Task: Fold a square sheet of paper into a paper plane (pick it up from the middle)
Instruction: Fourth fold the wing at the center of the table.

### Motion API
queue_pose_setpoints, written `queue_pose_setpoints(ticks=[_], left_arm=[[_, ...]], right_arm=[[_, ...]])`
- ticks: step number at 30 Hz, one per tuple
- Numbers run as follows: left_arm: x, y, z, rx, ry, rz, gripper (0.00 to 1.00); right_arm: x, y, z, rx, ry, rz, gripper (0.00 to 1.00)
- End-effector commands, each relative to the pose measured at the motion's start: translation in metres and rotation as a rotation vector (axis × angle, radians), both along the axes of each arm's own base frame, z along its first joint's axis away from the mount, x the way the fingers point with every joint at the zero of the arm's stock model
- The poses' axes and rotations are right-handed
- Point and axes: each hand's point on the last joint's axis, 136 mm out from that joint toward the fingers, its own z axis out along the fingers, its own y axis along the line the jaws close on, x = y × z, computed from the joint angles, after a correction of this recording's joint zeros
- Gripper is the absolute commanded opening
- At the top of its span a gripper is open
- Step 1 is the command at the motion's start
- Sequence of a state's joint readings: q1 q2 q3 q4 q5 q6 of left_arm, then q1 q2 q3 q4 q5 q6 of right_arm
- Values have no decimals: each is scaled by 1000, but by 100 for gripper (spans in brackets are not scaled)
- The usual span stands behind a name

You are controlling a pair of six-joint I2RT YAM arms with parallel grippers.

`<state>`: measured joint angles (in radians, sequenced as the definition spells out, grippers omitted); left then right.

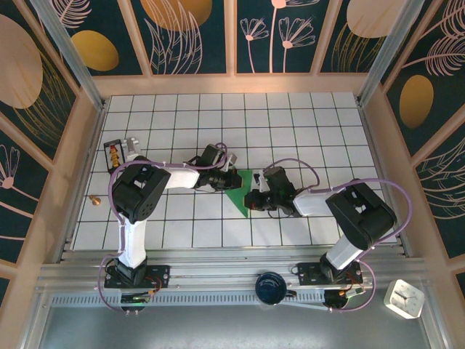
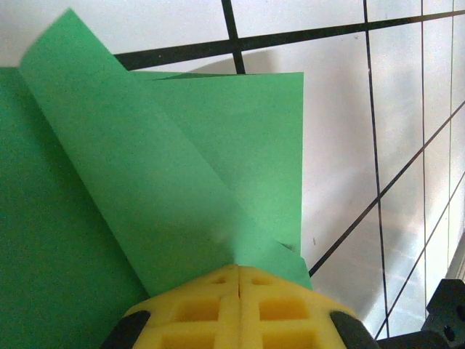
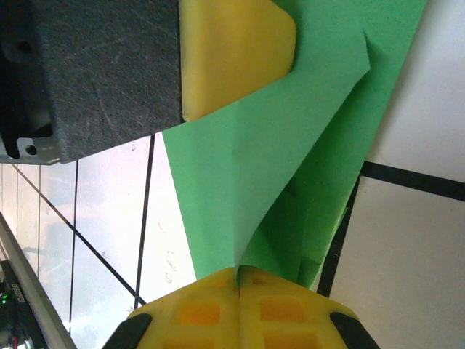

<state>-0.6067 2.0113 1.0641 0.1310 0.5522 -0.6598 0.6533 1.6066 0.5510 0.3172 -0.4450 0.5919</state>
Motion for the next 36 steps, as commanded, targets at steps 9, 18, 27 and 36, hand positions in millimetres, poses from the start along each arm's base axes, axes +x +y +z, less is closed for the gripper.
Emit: queue_pose_setpoints(ticks=[9, 18, 27, 36], left_arm=[[-4, 17, -17, 66, 9, 25, 0], [-4, 17, -12, 54, 6, 44, 0], [-7, 29, -7, 48, 2, 131, 0], [-8, 39, -8, 45, -2, 201, 0]], right_arm=[[-19, -5, -17, -42, 60, 20, 9], [-17, -3, -2, -4, 37, 13, 12], [-5, -14, -11, -87, 7, 29, 9], [-1, -19, -11, -107, -11, 57, 10]])
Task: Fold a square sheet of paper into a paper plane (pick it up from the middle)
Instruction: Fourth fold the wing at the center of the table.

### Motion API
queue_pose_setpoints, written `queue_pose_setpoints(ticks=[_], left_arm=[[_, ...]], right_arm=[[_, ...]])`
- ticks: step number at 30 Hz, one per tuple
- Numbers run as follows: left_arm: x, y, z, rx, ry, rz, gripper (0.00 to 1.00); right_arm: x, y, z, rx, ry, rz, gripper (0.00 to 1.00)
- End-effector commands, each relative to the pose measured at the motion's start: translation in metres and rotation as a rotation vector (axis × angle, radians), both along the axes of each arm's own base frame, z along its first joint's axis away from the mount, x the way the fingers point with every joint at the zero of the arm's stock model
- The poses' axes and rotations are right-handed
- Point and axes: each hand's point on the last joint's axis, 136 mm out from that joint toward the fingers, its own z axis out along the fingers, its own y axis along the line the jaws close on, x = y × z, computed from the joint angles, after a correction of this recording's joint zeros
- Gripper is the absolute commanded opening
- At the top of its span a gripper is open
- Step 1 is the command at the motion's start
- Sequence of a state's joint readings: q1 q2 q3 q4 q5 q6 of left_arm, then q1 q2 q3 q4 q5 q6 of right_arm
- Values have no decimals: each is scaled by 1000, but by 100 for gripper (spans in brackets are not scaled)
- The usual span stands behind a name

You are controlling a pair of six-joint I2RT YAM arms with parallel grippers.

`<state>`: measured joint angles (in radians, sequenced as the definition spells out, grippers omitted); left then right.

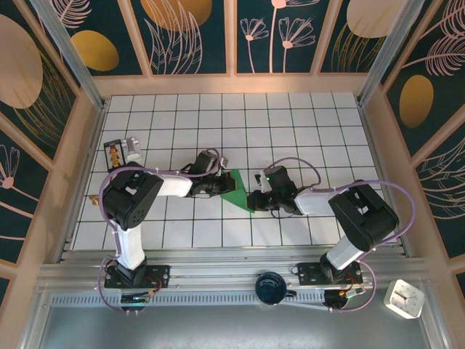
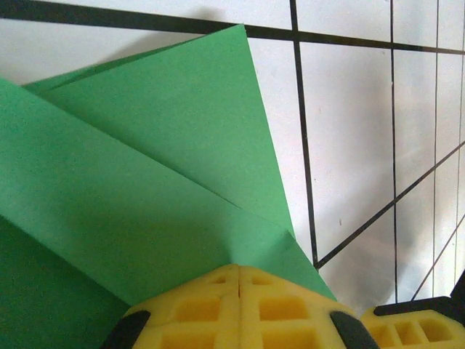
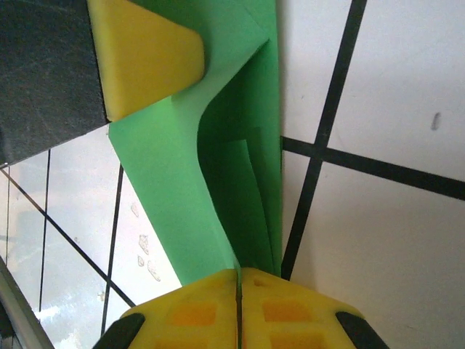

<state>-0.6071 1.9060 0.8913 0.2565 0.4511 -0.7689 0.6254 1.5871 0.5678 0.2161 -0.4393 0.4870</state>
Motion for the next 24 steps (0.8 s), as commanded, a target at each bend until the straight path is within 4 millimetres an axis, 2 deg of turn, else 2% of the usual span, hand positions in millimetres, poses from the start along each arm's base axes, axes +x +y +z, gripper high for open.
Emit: queue_pose_setpoints(ticks=[1, 10, 21, 24], left_arm=[[1, 14, -8, 33, 14, 64, 0], [0, 16, -15, 46, 21, 65, 0], [-1, 17, -18, 57, 25, 63, 0], [-1, 16, -17, 53, 23, 63, 0]], right_arm=[[-2, -6, -7, -39, 15, 18, 10], [-1, 0, 14, 19, -13, 26, 14], [4, 1, 21, 43, -21, 12, 18], [4, 0, 18, 37, -16, 5, 14]])
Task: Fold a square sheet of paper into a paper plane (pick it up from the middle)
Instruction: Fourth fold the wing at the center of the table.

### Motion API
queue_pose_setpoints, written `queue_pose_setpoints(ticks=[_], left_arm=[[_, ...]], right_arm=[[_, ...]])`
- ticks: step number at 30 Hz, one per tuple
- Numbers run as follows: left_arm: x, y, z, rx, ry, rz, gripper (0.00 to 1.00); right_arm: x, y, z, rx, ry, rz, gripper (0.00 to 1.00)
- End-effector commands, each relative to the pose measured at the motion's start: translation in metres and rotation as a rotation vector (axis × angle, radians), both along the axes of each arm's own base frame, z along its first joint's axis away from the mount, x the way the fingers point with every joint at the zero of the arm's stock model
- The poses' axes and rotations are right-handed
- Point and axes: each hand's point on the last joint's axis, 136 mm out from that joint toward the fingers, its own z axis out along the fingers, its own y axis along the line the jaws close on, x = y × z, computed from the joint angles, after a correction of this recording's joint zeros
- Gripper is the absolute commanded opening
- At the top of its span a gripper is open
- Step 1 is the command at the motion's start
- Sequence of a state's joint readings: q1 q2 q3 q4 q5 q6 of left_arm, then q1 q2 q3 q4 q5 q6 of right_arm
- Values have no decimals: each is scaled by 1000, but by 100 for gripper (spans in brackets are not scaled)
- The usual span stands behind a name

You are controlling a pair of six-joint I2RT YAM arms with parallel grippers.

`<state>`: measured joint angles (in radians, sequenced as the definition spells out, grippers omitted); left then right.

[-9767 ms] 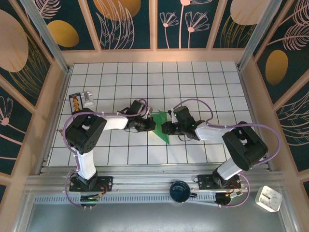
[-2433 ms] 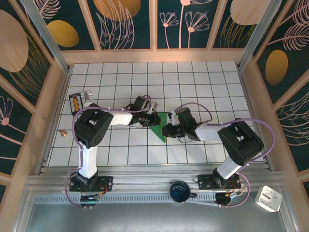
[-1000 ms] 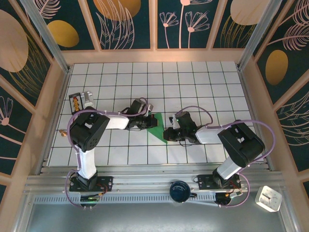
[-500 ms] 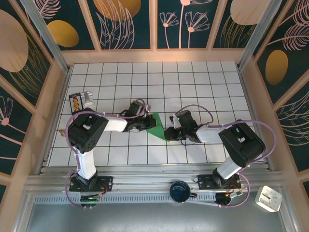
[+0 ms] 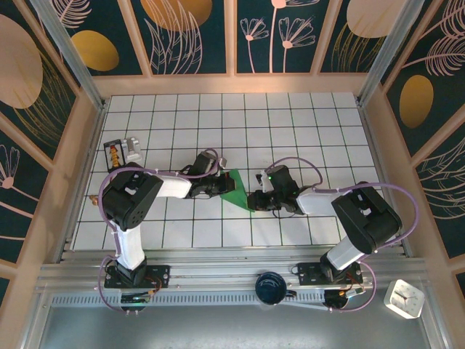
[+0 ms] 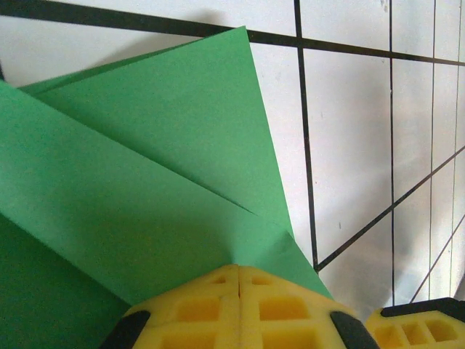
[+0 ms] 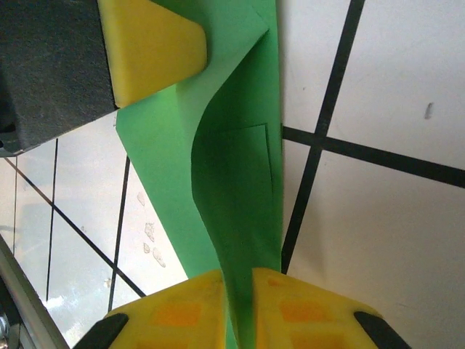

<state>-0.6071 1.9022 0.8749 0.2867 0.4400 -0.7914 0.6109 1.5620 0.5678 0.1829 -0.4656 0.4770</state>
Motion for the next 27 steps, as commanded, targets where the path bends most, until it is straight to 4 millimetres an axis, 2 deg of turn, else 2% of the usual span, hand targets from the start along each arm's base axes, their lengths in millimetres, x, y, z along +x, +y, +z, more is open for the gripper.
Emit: queue_pose_setpoints(ticks=[1, 10, 14, 21, 27], left_arm=[[-2, 15, -17, 61, 28, 39, 0], [0, 13, -13, 53, 21, 38, 0], [1, 12, -11, 52, 16, 37, 0], [3, 12, -9, 51, 9, 41, 0], [10, 8, 3, 36, -17, 40, 0]], right_arm=[[6, 1, 10, 21, -20, -10, 13], [-2, -9, -15, -42, 45, -38, 8], [-5, -9, -14, -37, 46, -28, 9], [-6, -8, 1, -10, 2, -8, 10], [-11, -10, -6, -24, 10, -6, 6]])
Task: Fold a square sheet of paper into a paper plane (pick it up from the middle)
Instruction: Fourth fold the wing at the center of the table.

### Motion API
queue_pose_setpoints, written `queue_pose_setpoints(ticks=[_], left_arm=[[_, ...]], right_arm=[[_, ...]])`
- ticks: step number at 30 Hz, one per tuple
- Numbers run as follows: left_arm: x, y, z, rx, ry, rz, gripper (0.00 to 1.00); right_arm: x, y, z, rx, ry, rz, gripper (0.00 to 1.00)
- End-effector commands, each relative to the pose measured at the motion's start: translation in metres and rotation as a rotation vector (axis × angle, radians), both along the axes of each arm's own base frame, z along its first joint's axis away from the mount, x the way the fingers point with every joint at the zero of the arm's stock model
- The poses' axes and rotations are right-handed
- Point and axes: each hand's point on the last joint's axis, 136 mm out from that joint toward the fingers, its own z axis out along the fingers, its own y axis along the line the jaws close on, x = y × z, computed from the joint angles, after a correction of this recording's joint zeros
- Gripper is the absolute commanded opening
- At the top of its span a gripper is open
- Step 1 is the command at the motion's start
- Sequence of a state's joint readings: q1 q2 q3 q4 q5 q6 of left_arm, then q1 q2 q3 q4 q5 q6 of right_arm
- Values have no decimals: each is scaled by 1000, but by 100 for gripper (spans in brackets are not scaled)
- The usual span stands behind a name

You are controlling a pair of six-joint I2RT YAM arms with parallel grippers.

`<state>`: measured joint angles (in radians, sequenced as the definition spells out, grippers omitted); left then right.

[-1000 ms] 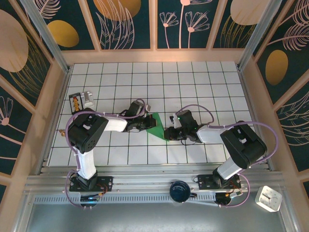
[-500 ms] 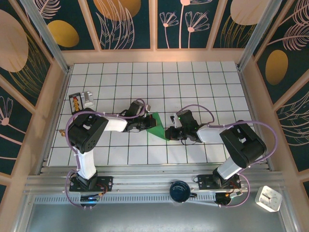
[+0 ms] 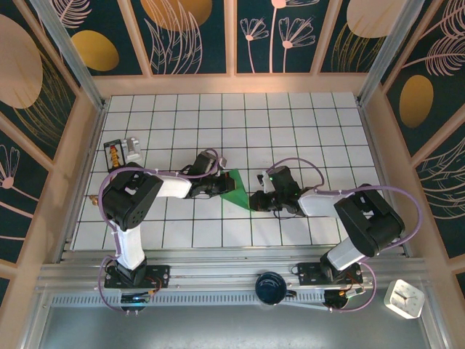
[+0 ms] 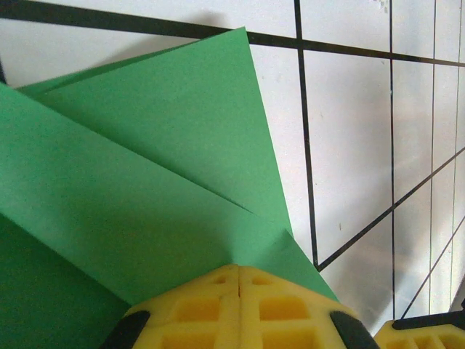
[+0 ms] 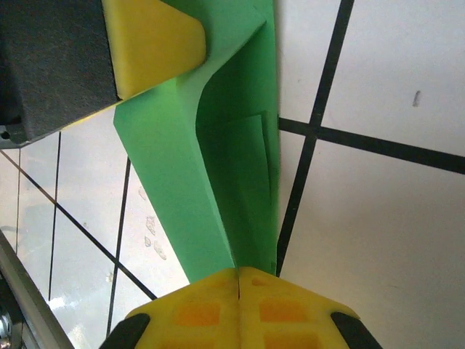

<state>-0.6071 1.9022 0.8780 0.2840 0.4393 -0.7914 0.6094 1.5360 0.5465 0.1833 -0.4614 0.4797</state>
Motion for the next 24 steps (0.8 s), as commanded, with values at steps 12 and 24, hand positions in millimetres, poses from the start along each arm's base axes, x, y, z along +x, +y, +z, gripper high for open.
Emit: queue_pose_setpoints(ticks=[12, 24], left_arm=[[19, -1, 32, -17, -66, 41, 9], [4, 5, 76, -109, -128, 46, 16]], right_arm=[[-11, -9, -15, -53, 28, -3, 0], [-9, -7, -13, -40, 43, -25, 0]])
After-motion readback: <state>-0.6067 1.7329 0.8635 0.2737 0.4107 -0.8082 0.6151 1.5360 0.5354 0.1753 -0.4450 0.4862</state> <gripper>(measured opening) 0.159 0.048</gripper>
